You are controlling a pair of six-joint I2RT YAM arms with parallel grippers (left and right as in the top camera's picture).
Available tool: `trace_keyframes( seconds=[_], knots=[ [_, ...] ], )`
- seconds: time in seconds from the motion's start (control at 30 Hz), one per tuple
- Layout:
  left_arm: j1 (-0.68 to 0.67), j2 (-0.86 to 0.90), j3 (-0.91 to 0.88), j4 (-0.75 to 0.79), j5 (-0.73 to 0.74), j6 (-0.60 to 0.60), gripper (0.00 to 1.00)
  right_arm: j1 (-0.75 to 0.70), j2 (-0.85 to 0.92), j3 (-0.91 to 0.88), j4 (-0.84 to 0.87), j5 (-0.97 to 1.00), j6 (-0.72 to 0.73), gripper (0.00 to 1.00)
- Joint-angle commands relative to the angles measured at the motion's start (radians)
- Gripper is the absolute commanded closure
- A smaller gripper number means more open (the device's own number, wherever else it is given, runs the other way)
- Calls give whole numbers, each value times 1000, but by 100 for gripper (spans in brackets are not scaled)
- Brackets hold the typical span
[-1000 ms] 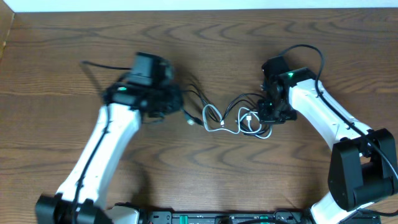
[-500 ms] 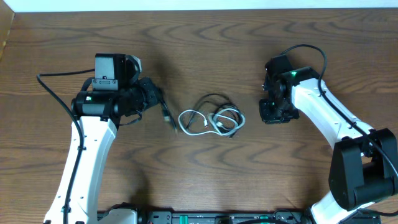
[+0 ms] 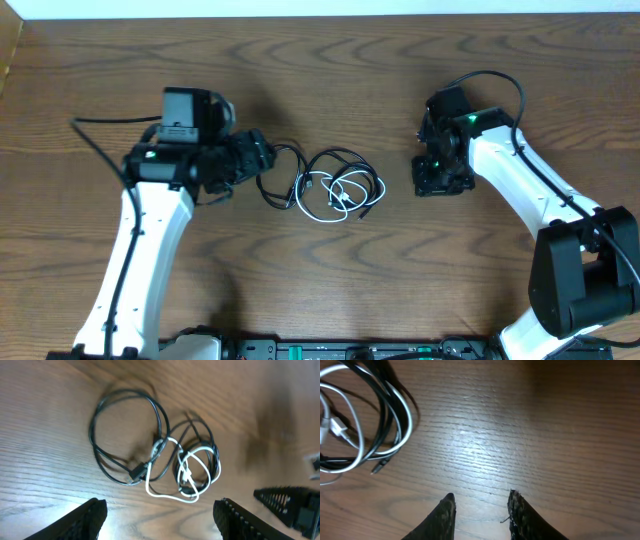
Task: Untangle cables
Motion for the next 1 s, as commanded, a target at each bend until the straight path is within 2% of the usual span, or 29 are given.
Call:
trace_keyframes(
  seconds=[0.0,0.17,0.23,0.37,0.47,0.5,0.63,0.7,0.8,0.97],
  knots=[
    [-89,61,8,0,-2,17,27,4,5,-1,6,-41,-9,68],
    [-221,179,8,94,-2,92,27,4,5,-1,5,-46,-9,66],
    [-285,262,8,157,-2,159,27,4,5,-1,4,-45,-10,65],
    [-328,332,8,216,-2,164,27,4,5,-1,6,-45,-10,65],
    [-349,357,8,269,-2,163,55,4,5,-1,5,-45,-10,65],
    [-356,361,8,291,-2,162,60,4,5,-1,5,-45,-10,65],
    [-389,365,8,396,-26,163,59,4,5,-1,5,-45,-10,65],
    [-396,367,8,385,-114,163,49,4,5,-1,3,-45,-10,65],
    [-395,385,8,348,-211,162,49,4,5,-1,2,-45,-10,65],
    [-395,431,8,331,-230,163,49,4,5,-1,2,-45,-10,65]
  ],
)
